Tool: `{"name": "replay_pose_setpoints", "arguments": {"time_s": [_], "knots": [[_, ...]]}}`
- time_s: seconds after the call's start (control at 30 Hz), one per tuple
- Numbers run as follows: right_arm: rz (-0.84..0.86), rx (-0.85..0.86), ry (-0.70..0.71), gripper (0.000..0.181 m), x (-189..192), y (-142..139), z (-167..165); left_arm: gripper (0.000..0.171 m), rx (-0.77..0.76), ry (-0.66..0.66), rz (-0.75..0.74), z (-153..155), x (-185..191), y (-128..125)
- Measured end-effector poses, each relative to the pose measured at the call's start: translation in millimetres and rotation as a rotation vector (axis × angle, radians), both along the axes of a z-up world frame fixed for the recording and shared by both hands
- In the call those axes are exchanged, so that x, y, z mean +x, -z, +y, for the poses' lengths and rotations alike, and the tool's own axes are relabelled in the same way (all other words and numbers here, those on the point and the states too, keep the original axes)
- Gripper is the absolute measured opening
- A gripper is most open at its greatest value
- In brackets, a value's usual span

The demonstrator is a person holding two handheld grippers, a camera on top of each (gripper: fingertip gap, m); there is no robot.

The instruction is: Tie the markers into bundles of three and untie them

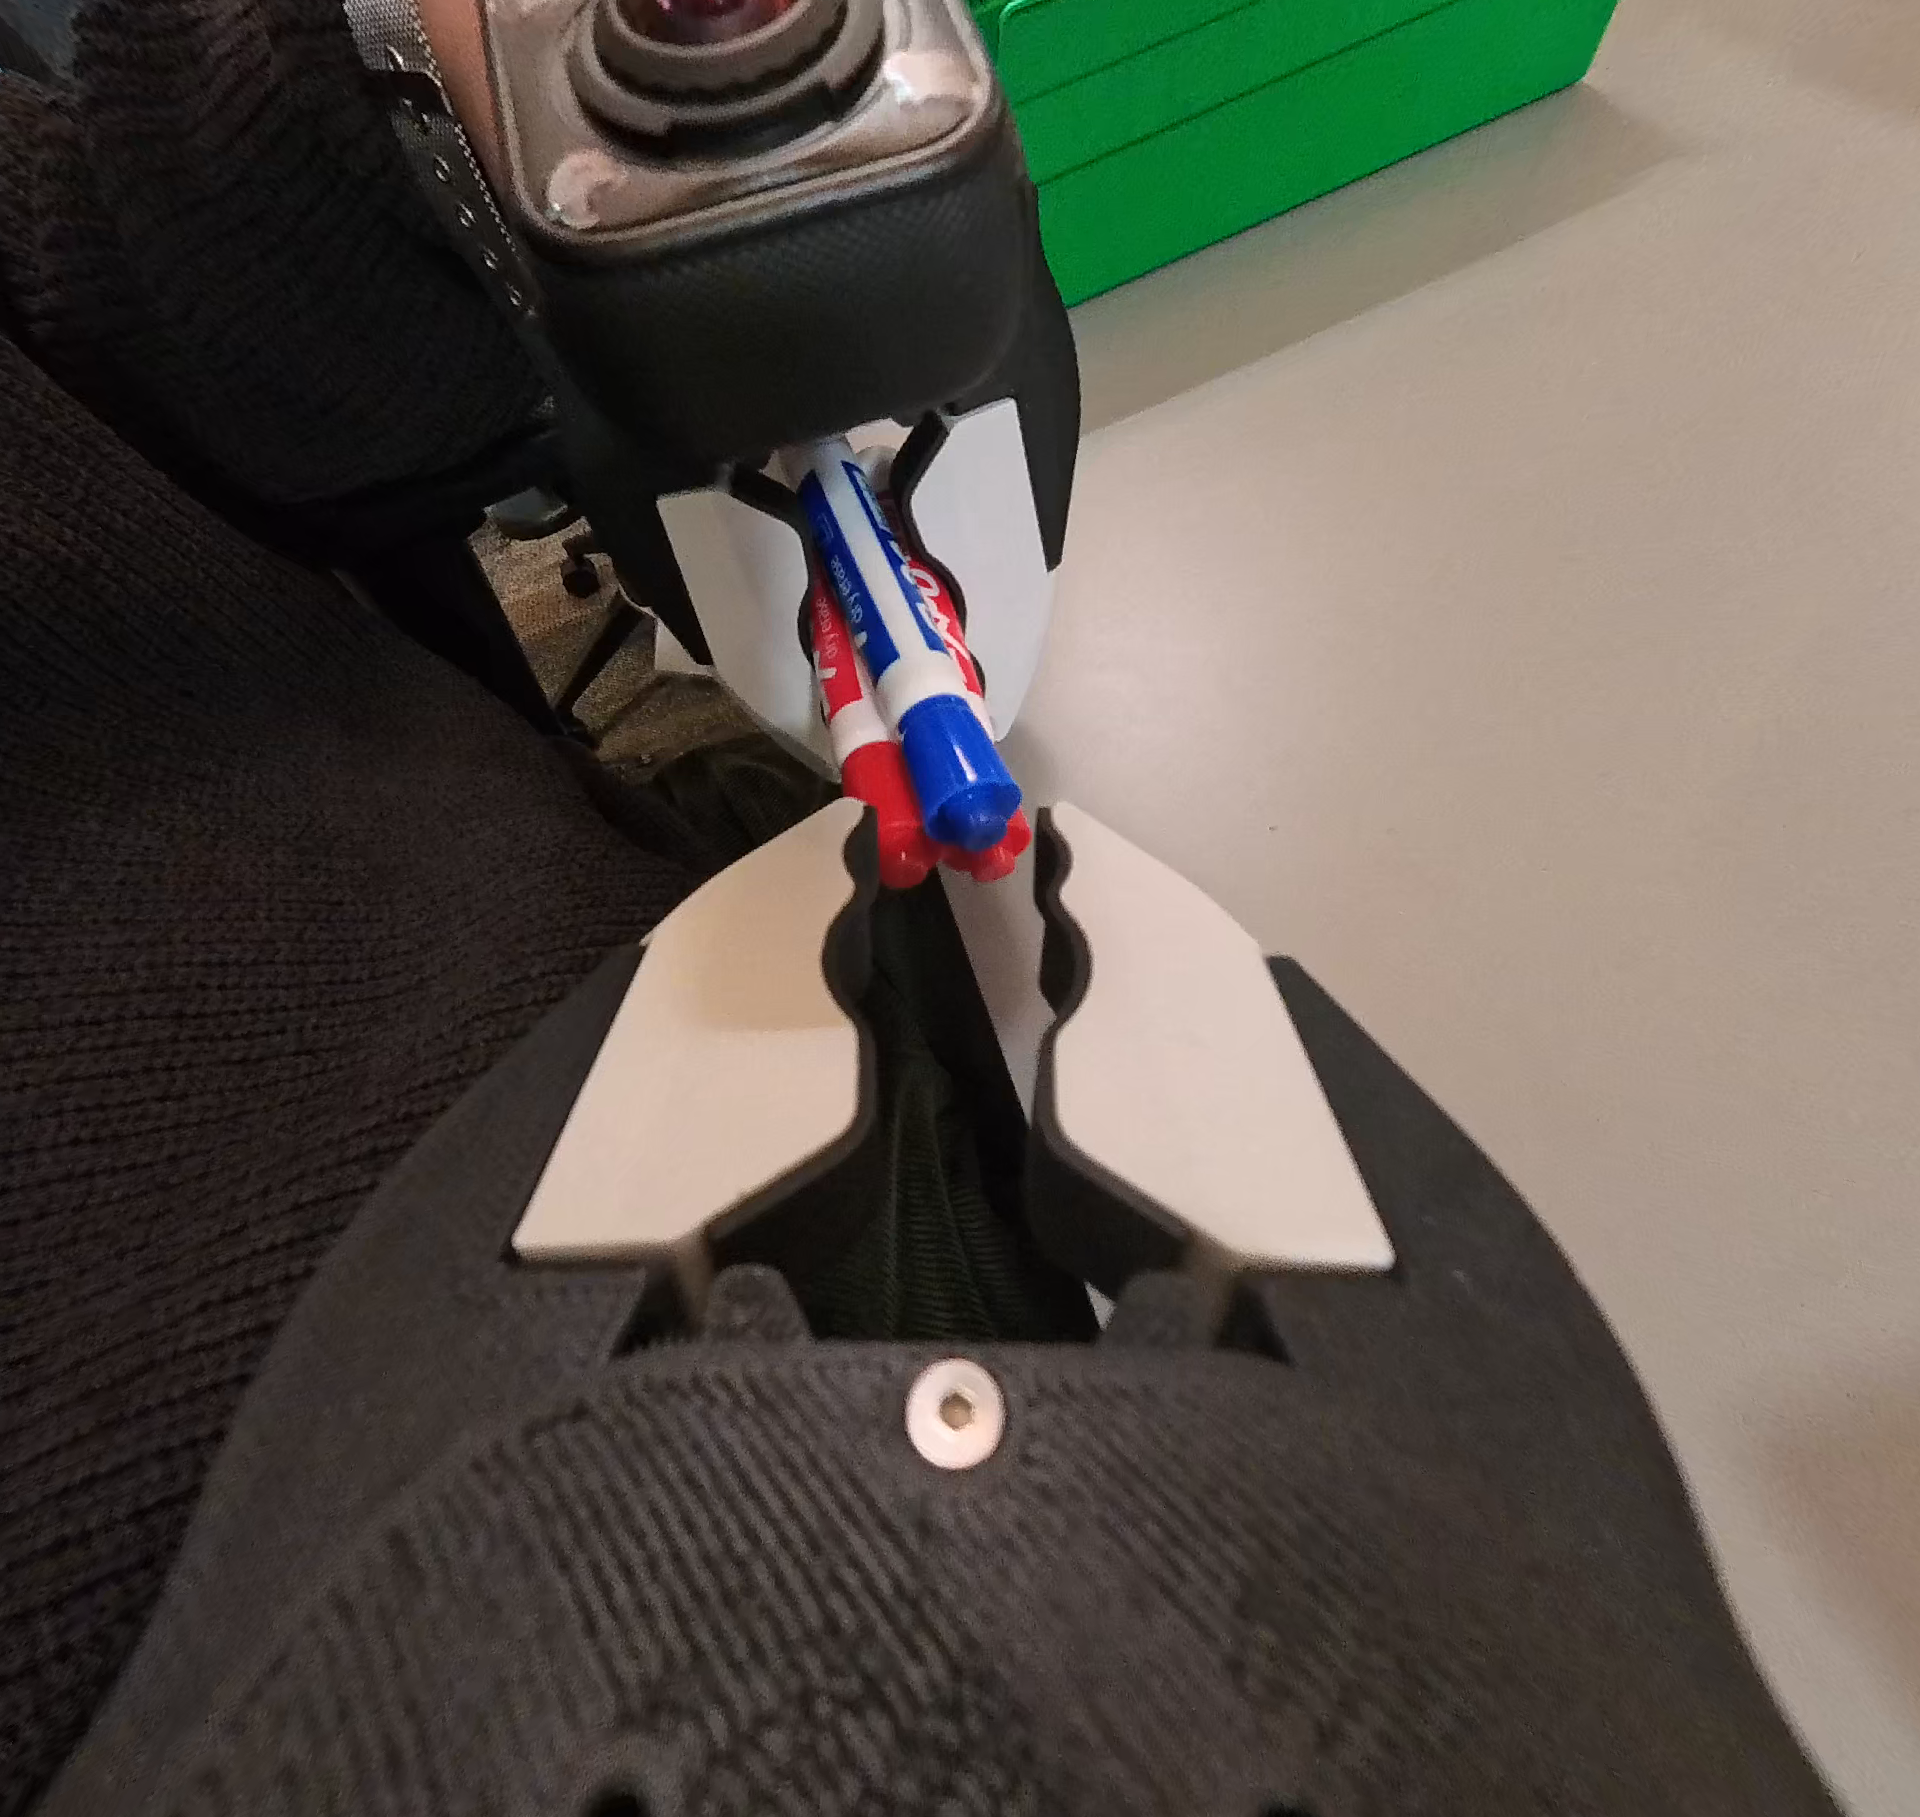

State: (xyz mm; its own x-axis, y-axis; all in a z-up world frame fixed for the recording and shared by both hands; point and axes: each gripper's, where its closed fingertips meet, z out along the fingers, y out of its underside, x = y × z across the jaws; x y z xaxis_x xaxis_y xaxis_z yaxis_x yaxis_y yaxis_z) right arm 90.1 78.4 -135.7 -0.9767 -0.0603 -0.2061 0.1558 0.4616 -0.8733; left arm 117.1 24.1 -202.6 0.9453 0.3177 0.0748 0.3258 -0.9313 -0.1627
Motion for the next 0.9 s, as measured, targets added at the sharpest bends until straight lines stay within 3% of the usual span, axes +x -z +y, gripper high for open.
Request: {"name": "replay_pose_setpoints", "arguments": {"time_s": [0.9], "knots": [[-0.011, -0.061, 0.110, 0.033, -36, -8, 0, 0.044, 0.000, -0.131, -0.002, -38, 3, -8]]}}
